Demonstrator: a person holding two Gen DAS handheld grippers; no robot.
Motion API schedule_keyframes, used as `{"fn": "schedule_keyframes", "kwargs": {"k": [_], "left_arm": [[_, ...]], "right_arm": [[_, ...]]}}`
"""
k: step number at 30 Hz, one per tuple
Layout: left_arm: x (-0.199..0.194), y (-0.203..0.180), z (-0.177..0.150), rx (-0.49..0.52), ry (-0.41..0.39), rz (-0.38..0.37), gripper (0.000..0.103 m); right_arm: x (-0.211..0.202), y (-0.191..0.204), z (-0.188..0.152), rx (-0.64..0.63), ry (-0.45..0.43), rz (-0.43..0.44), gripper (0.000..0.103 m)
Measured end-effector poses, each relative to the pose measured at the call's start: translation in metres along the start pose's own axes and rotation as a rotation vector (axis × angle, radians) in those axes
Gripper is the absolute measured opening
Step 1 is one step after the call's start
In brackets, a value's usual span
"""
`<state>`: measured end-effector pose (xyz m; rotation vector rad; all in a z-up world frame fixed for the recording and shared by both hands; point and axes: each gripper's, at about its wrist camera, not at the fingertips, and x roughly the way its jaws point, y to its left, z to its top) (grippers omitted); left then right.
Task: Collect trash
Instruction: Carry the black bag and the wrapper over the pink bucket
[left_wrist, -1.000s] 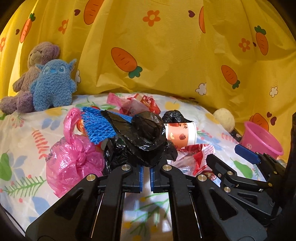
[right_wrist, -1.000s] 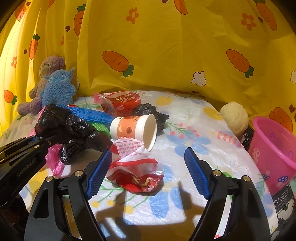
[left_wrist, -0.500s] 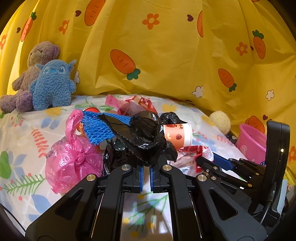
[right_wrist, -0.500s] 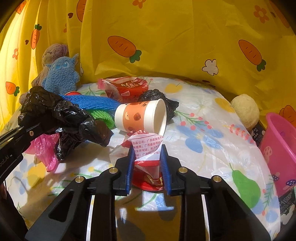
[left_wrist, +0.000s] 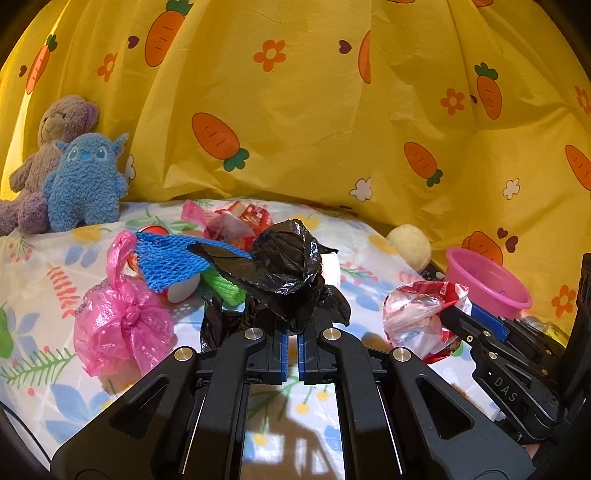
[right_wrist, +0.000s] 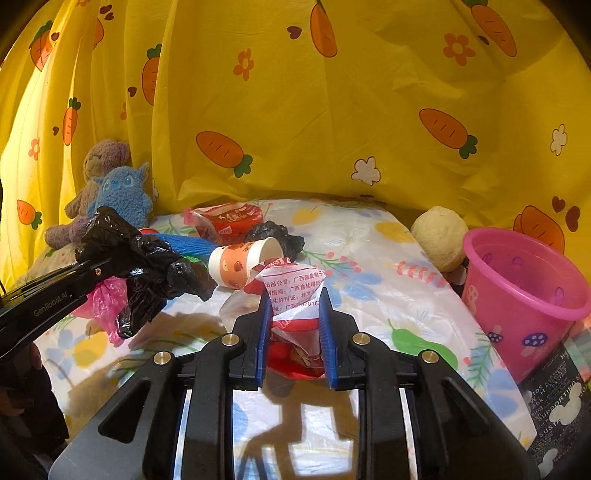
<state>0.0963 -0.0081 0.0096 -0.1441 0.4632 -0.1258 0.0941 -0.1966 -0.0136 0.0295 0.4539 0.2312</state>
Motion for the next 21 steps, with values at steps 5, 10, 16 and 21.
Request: {"fn": "schedule_keyframes", "kwargs": {"k": [5,10,16,21], "left_arm": [[-0.002,-0.020,0.000,0.032,-0.004,-0.036,0.003],[-0.001,-0.037,0.000,0.053,-0.001,-0.068,0.003],[0.004,-0.058,0.007,0.079,-0.003,-0.098,0.002],[0.010,-0.080,0.012,0.112,-0.004,-0.124,0.002]], "right_arm": [[-0.011,-0.011,0.000,0.021,-0.023,-0.021,0.025],[-0.022,-0.020,0.000,0.033,-0.051,-0.045,0.025],[-0.032,-0.034,0.003,0.043,-0.080,-0.081,0.025],[-0.039,-0.047,0.005,0.050,-0.101,-0.115,0.025]]}}
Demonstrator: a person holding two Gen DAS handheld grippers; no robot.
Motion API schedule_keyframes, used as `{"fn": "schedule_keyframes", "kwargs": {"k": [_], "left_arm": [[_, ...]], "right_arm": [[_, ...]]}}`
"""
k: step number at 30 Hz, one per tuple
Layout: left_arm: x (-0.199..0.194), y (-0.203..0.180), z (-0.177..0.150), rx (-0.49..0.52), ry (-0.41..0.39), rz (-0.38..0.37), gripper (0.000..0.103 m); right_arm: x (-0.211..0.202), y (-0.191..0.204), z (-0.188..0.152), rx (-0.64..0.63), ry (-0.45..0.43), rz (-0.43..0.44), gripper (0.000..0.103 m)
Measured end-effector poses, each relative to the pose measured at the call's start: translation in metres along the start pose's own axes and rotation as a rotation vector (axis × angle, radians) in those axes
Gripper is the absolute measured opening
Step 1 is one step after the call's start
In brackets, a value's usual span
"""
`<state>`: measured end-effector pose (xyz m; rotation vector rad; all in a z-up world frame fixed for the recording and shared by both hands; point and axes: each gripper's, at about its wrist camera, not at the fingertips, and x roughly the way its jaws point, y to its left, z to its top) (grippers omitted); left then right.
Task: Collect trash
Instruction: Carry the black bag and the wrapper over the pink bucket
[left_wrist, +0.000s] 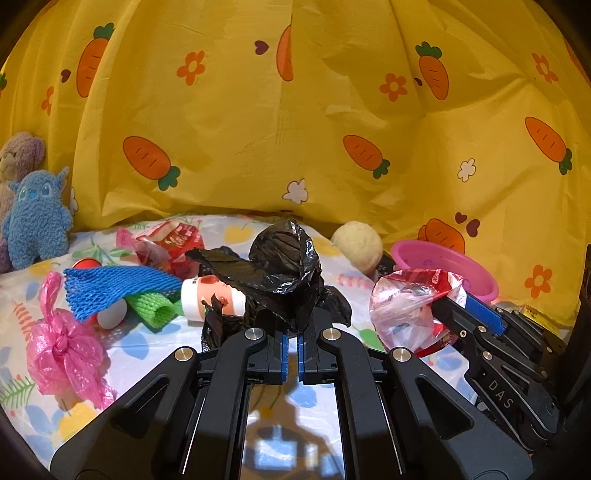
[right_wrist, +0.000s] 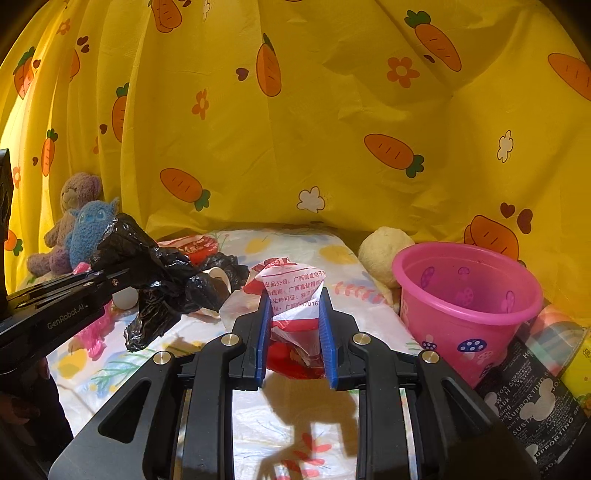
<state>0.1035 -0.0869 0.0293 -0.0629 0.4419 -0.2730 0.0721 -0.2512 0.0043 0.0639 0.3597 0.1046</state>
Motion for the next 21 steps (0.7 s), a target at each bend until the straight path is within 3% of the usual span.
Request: {"fn": "schedule_keyframes", "kwargs": {"k": [21], "left_arm": [[0.048,-0.091,0.039,0.111,-0.020,-0.144,0.002]], "right_arm": [[-0.005,-0.084,0.020,0.068,-0.075,-0.194,0.025]]}}
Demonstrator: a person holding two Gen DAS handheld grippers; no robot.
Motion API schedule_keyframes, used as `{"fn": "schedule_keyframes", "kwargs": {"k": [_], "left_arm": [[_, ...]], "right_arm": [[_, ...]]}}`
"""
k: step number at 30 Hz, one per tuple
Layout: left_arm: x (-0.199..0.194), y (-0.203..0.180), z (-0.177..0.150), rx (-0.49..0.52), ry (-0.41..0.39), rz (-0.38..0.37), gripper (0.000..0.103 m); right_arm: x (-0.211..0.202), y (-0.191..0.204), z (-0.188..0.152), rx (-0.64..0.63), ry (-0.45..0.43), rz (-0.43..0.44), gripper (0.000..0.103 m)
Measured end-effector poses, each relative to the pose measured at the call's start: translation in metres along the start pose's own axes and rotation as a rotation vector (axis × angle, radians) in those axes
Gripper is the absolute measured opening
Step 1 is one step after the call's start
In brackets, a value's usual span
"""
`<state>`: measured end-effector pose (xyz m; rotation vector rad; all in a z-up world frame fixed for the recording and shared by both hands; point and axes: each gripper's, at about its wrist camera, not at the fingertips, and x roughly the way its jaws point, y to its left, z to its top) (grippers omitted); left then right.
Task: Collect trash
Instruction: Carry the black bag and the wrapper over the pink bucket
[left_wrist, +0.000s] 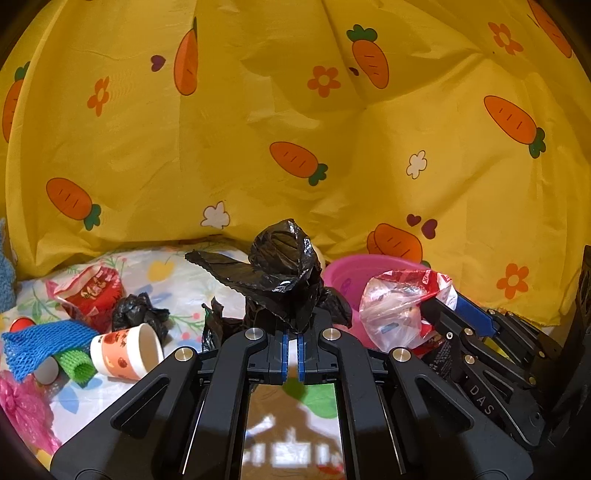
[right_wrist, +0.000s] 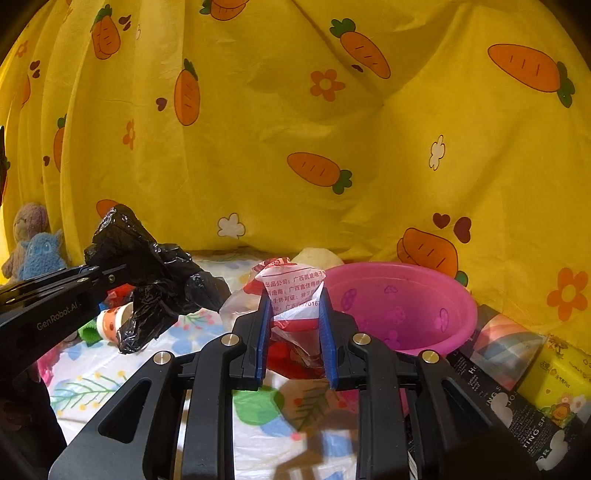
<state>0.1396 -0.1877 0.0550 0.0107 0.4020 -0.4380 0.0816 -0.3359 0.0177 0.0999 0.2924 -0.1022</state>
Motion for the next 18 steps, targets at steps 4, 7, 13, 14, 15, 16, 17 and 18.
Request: {"fn": "schedule_keyframes", "kwargs": {"k": [4,7,13,14,15,16,17,18], "left_arm": [[0.015,-0.015,0.011,0.019,-0.011,-0.031,0.002],[0.028,-0.032,0.017,0.051,-0.024,-0.049,0.002],[0.060,-0.057,0.023,0.062,-0.024,-0.104,0.002],[0.066,-0.060,0.023,0.061,-0.019,-0.110,0.002],[0.071,-0.062,0.023,0.057,-0.013,-0.117,0.002],[0.076,-0.063,0.024,0.053,-0.006,-0.128,0.002],[0.080,-0.065,0.024,0.055,-0.002,-0.135,0.002],[0.085,-0.067,0.024,0.059,0.000,-0.133,0.002]], "right_arm": [[0.002,-0.019,0.009,0.013,-0.044,-0.062,0.025],[0.006,-0.034,0.014,0.025,-0.070,-0.123,0.025],[0.018,-0.058,0.016,0.055,-0.079,-0.187,0.025],[0.020,-0.061,0.015,0.059,-0.078,-0.196,0.025],[0.023,-0.064,0.015,0.062,-0.076,-0.201,0.025],[0.025,-0.066,0.014,0.065,-0.074,-0.205,0.025],[0.027,-0.068,0.014,0.067,-0.071,-0.213,0.025],[0.030,-0.069,0.014,0.067,-0.070,-0.217,0.025]]}}
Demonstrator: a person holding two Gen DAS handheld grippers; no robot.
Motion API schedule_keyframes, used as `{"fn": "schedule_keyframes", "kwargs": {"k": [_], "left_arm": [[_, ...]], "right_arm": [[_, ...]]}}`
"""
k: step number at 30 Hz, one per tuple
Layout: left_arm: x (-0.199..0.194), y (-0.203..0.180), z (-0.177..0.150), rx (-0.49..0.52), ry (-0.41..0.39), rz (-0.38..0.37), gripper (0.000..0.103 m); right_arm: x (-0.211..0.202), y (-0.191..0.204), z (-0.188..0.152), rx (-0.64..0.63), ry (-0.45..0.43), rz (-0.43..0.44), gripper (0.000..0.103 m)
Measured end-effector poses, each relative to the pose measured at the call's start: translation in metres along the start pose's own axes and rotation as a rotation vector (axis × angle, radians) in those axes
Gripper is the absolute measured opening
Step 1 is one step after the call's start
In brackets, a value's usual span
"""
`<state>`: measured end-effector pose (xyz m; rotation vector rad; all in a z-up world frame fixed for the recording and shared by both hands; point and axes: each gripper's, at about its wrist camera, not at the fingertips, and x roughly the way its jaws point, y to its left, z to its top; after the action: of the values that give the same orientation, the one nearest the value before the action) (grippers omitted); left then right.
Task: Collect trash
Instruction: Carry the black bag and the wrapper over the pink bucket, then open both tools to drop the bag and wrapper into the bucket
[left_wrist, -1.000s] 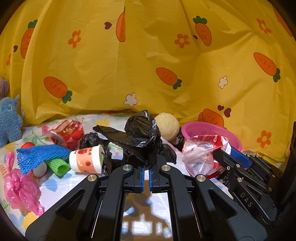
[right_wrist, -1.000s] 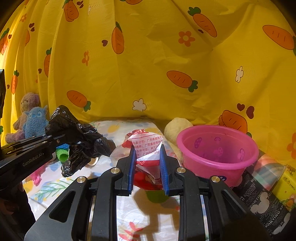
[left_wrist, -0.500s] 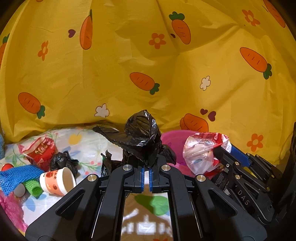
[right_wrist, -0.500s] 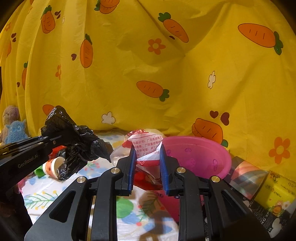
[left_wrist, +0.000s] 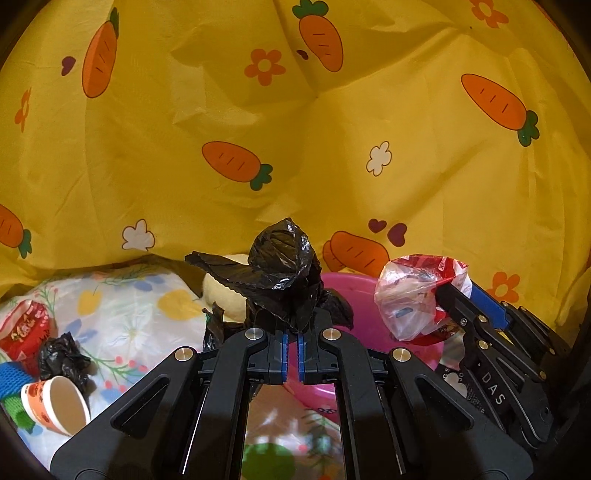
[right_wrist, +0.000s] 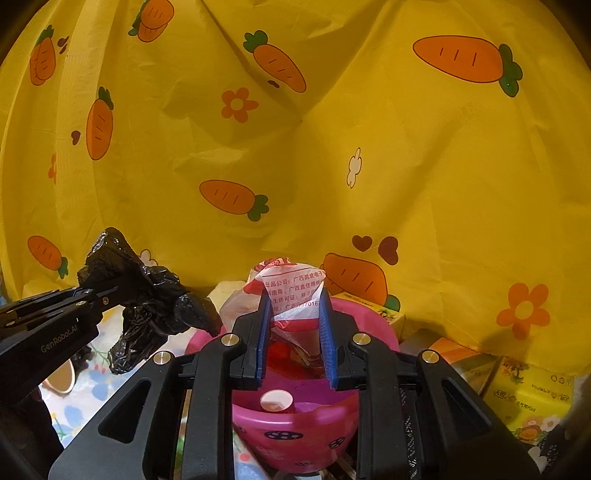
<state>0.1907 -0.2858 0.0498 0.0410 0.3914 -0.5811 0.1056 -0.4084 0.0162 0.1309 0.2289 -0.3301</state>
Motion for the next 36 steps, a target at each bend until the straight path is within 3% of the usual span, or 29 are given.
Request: {"fn": "schedule_keyframes", "kwargs": {"k": [14,36], "left_arm": [[0.047,-0.003,-0.009,0.001,0.080,-0.058,0.002],[0.077,-0.006,-0.025,-0.011,0.166,-0.140,0.003]], "right_arm": [[0.026,-0.007,-0.007,0.020,0.035,-0.029,0.025],[0.041,-0.017,-0.011,0.040,0.065,-0.026,0.026]]}}
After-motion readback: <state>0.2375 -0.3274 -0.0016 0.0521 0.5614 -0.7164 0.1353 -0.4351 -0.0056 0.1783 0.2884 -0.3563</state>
